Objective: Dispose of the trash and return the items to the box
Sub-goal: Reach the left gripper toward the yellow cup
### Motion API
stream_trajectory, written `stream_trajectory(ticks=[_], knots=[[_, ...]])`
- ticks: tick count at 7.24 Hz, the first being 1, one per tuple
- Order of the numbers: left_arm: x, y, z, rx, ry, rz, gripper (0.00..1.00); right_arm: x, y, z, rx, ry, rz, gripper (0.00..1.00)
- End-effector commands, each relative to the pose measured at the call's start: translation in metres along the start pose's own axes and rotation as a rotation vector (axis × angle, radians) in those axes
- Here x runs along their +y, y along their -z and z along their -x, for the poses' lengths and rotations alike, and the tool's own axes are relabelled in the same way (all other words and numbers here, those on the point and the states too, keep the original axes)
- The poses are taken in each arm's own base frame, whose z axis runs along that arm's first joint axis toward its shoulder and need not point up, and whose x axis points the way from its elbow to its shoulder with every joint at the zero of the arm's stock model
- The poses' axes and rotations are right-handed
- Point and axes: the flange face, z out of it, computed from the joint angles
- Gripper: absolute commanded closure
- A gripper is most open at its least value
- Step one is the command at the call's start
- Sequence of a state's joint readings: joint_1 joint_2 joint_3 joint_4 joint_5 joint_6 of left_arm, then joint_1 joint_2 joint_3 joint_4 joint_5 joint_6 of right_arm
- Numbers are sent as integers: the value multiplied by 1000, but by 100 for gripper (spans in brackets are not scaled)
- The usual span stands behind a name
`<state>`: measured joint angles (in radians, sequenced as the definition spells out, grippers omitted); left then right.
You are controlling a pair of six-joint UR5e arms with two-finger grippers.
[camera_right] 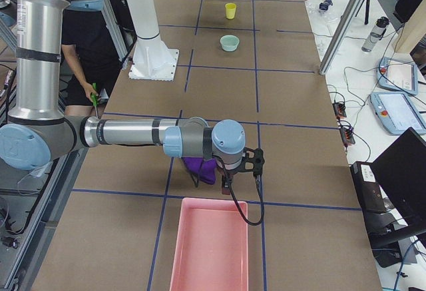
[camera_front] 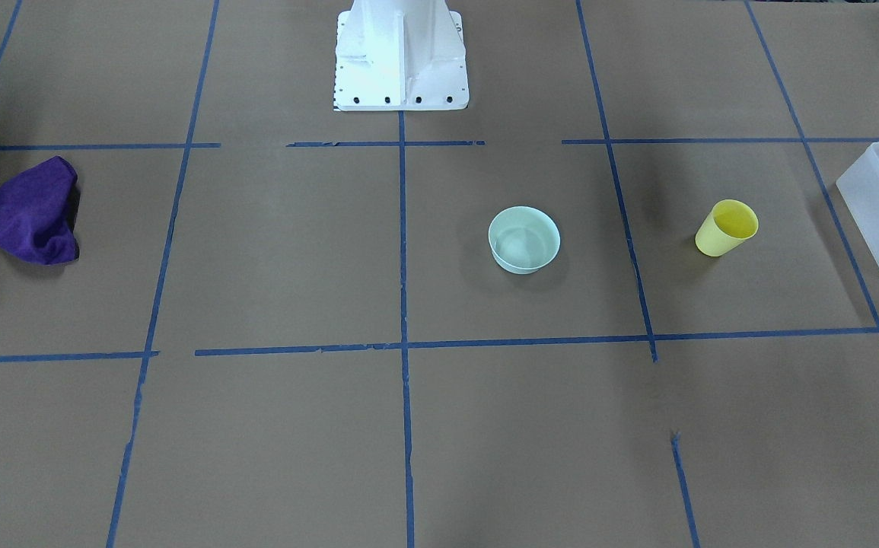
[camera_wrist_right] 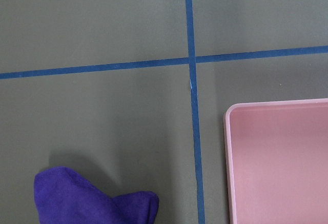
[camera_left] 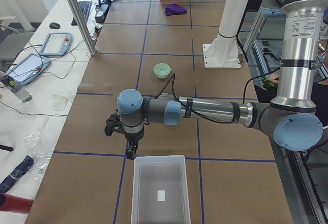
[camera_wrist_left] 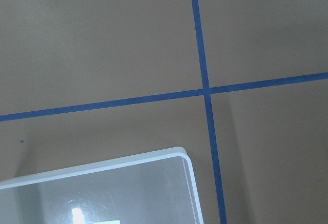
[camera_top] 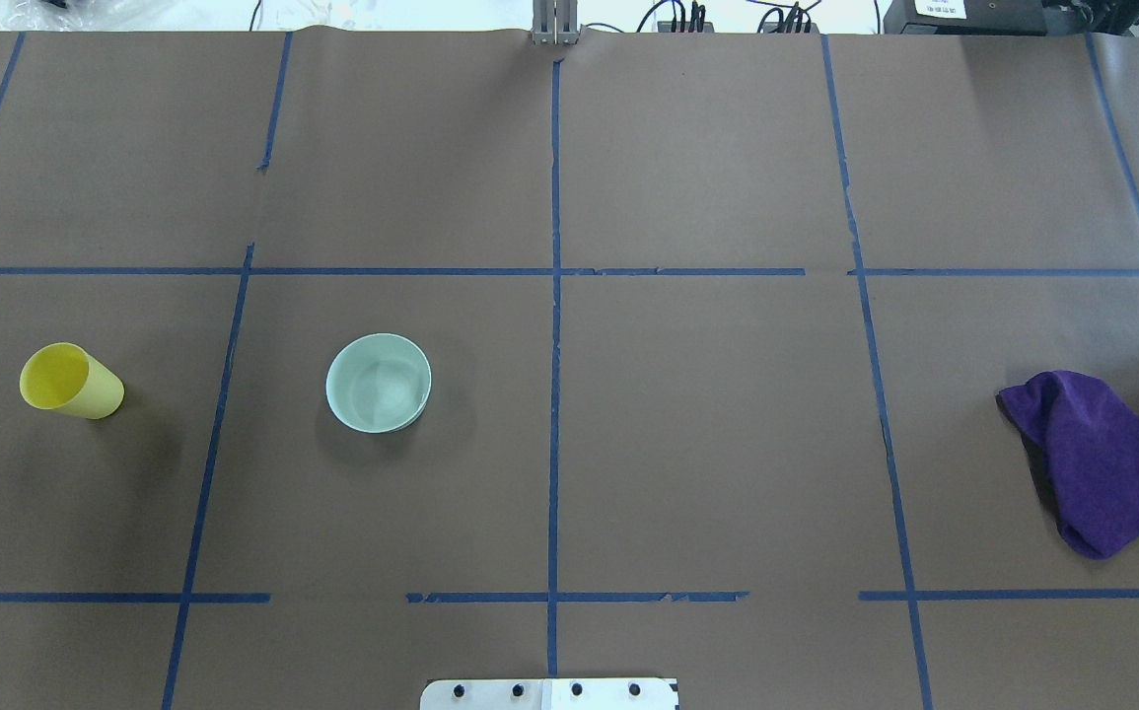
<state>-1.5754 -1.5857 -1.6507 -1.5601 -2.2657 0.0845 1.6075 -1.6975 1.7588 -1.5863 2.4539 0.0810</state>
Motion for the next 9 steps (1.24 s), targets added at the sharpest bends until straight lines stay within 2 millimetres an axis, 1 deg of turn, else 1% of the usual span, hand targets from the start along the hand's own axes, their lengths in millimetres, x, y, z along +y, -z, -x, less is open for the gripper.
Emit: stream_trajectory(ticks=[1,2,3,4,5,6,7,8,9], knots=[[-9,21,-18,0,-32,-44,0,-2,4,6,-3,17,-13,0],[-39,50,-43,25,-87,-110,0,-2,5,7,-3,21,-16,0],[-72,64,-83,47,-193,-173,0,-3,10,12,-4,21,-27,0],[-87,51,-139,78,-282,-182,0,-3,10,14,-6,23,-28,0],[-88,38,-183,107,-322,-163,0,-4,12,16,-8,26,-30,0],[-87,32,-212,124,-369,-152,0,-7,14,19,-11,32,-35,0],[-89,9,-235,132,-337,-109,0,-8,15,20,-12,33,-37,0],[-81,-6,-239,109,-257,-93,0,-8,15,21,-9,36,-38,0],[-66,-26,-229,50,-185,-76,0,-8,15,20,-6,36,-39,0]])
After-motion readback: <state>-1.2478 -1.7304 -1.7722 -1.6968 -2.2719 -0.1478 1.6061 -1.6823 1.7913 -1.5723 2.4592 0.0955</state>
